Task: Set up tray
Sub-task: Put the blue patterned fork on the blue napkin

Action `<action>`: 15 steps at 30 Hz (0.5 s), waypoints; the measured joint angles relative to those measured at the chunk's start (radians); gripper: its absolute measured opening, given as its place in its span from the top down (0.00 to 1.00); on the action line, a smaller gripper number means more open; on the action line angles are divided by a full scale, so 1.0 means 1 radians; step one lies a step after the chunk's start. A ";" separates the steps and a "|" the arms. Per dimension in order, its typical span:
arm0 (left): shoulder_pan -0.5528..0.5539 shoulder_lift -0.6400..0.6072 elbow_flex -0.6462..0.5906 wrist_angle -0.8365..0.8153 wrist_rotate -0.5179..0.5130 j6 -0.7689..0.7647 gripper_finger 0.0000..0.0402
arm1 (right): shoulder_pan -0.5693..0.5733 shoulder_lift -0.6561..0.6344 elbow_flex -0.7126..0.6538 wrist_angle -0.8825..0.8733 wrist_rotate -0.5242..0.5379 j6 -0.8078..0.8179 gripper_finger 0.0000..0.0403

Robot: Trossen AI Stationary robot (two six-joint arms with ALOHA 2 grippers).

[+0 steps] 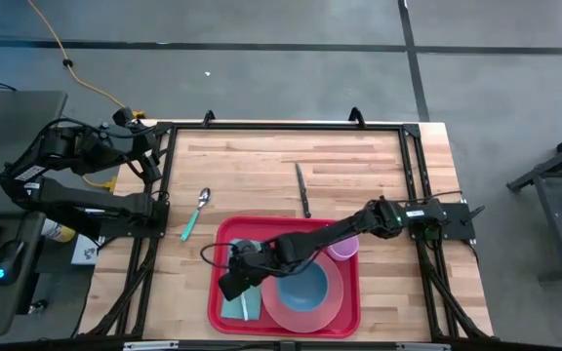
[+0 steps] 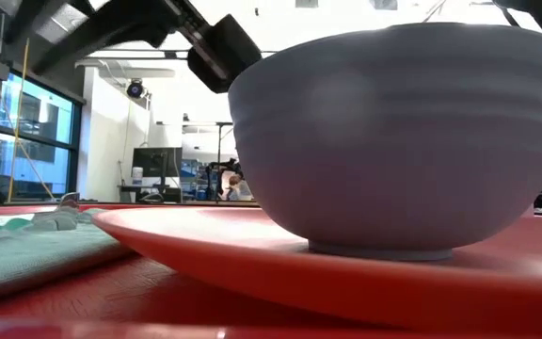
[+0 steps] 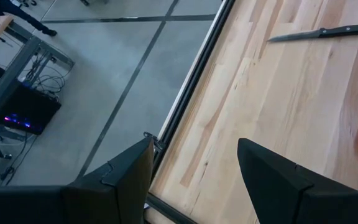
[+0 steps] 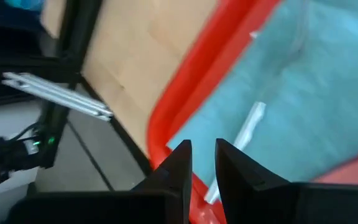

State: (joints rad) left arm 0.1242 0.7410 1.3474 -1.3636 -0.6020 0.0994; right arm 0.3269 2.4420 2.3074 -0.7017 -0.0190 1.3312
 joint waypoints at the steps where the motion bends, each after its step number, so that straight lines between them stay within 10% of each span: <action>1: 0.000 0.000 0.000 0.001 0.008 0.000 0.34 | -0.005 0.000 0.000 0.015 -0.008 -0.016 0.88; 9: 0.000 0.000 0.000 0.000 0.070 0.000 0.34 | -0.047 -0.019 0.000 0.036 -0.007 -0.190 0.88; 15: 0.000 -0.006 0.000 -0.022 0.073 -0.018 0.34 | -0.066 -0.111 0.001 -0.014 0.195 -0.369 0.88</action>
State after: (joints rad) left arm 0.1243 0.7353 1.3476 -1.3859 -0.5293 0.0810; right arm 0.2607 2.3311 2.3082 -0.7159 0.1761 0.9617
